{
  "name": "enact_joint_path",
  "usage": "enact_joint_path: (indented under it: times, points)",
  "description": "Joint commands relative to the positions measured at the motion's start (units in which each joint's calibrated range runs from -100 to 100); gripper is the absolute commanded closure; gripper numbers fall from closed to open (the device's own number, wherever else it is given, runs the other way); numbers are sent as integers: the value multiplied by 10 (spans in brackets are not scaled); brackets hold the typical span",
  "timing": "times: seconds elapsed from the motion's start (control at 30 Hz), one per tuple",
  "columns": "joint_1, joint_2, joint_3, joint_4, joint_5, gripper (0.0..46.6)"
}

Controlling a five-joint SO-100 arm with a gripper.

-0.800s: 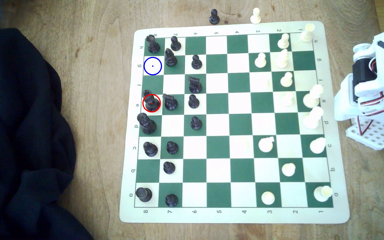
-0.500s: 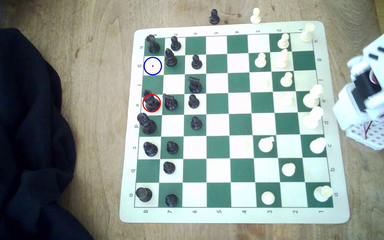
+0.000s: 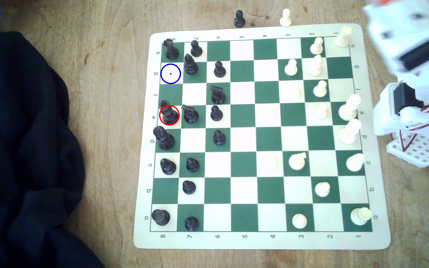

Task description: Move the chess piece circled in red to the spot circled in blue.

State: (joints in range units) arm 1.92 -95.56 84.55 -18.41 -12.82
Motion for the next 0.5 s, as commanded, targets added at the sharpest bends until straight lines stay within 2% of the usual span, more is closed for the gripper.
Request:
enact_joint_path:
  times: [0.0, 0.1, 0.2, 0.37, 0.43, 0.47]
  points:
    - [42, 42, -93, 160, -3, 464]
    - [84, 83, -162, 297, -3, 464]
    - [107, 109, -197, 364, -3, 464]
    - [110, 159, -233, 430, -4, 464]
    - [106, 181, -241, 436, 7, 464]
    - [99, 224, -264, 463, 37, 464]
